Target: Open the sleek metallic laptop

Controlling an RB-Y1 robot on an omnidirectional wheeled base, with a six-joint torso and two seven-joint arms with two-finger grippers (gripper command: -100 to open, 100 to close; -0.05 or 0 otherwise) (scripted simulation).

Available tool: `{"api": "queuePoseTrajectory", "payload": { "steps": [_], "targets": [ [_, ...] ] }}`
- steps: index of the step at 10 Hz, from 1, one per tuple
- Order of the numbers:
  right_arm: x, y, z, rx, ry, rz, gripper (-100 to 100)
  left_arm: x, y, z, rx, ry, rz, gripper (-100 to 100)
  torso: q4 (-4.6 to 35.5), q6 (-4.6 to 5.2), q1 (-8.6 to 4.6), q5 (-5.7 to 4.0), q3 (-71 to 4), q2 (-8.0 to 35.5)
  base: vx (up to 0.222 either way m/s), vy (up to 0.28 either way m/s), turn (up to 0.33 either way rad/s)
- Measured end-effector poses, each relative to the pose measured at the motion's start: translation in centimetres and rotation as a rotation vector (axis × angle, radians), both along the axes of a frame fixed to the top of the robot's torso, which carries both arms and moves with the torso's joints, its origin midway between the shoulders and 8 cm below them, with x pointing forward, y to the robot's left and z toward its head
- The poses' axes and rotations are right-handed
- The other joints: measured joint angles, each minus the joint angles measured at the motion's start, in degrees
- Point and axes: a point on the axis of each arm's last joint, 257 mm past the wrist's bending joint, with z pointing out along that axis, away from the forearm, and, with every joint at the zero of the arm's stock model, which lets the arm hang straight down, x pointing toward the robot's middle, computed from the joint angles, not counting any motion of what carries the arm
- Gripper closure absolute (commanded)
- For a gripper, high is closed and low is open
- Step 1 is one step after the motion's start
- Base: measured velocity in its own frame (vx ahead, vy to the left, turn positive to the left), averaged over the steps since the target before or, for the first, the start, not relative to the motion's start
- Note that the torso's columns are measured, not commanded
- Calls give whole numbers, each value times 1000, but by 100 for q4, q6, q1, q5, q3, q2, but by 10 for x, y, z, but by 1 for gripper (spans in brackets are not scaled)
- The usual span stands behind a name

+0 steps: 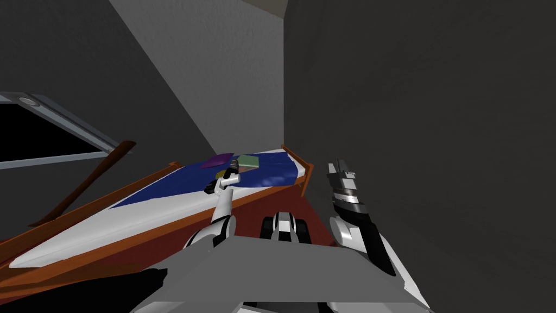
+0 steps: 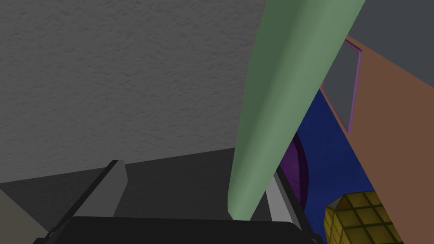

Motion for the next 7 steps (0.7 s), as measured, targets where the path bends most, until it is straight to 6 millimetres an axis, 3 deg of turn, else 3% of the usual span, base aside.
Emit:
{"api": "queuePoseTrajectory", "payload": {
  "steps": [1, 2, 7],
  "targets": [
    [0, 0, 0, 0, 0, 0, 0, 1, 0, 6, -1, 0, 3, -100, -2, 0, 1, 1, -3, -4, -9, 4, -6],
    [0, 0, 0, 0, 0, 0, 0, 1, 0, 5, -3, 3, 3, 0, -8, 0, 3, 5, -8, -14, 0, 0, 0],
    [0, 0, 0, 0, 0, 0, 0, 0, 1, 1, -7, 11, 4, 0, -16, 2, 14, 13, -13, -21, 0, 0, 0]
  ]
}}
